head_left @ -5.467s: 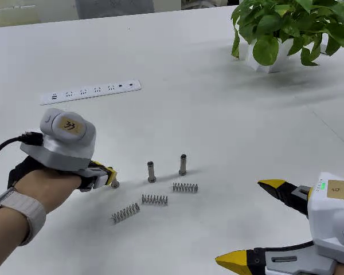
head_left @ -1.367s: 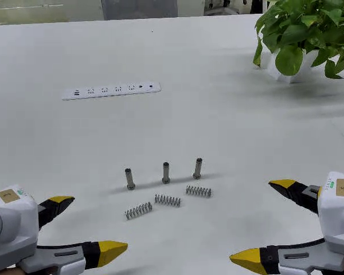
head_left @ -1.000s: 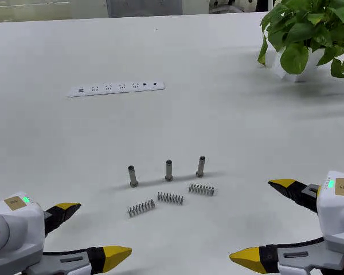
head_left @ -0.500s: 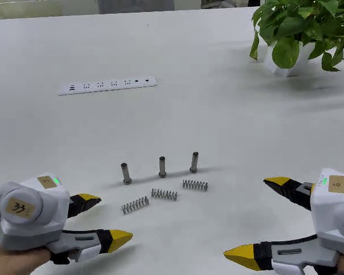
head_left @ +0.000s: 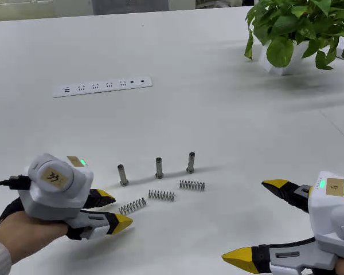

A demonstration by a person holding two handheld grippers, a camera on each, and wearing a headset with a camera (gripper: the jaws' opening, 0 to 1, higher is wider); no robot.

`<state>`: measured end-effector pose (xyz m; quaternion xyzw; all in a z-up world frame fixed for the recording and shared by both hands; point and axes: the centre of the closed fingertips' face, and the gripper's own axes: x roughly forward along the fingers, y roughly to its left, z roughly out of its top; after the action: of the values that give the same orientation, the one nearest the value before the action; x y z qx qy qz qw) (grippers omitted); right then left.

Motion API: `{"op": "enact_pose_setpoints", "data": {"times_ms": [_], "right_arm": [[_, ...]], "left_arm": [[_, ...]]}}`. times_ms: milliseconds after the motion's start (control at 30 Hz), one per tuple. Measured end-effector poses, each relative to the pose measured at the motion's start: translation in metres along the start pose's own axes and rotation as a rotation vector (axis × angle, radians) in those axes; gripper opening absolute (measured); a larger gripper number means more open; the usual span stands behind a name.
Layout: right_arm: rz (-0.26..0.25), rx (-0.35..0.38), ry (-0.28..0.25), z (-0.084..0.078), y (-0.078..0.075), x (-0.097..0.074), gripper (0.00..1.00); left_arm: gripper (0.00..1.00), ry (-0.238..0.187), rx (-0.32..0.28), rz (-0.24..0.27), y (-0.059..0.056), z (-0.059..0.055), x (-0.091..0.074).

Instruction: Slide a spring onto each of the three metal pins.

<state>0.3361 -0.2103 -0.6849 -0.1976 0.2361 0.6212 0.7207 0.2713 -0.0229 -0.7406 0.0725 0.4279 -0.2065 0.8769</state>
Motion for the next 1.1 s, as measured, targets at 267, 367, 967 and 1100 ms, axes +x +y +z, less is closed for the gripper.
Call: {"op": "enact_pose_setpoints", "data": {"times_ms": [267, 367, 967, 1100], "right_arm": [[-0.004, -0.003, 0.01, -0.005, -0.002, -0.001, 0.95], [-0.006, -0.002, 0.009, -0.006, -0.003, -0.002, 0.95], [0.001, -0.001, 0.006, -0.003, 0.001, 0.0, 0.95], [0.002, 0.0, 0.007, -0.004, 0.002, 0.001, 0.95]], "left_arm": [[0.27, 0.065, 0.003, -0.013, 0.0, 0.002, 0.011], [0.27, 0.087, 0.021, -0.025, 0.0, -0.002, 0.013], [0.16, 0.086, 0.113, 0.03, 0.0, -0.004, 0.013], [0.13, 0.071, 0.087, 0.042, 0.003, -0.003, 0.013]]}}
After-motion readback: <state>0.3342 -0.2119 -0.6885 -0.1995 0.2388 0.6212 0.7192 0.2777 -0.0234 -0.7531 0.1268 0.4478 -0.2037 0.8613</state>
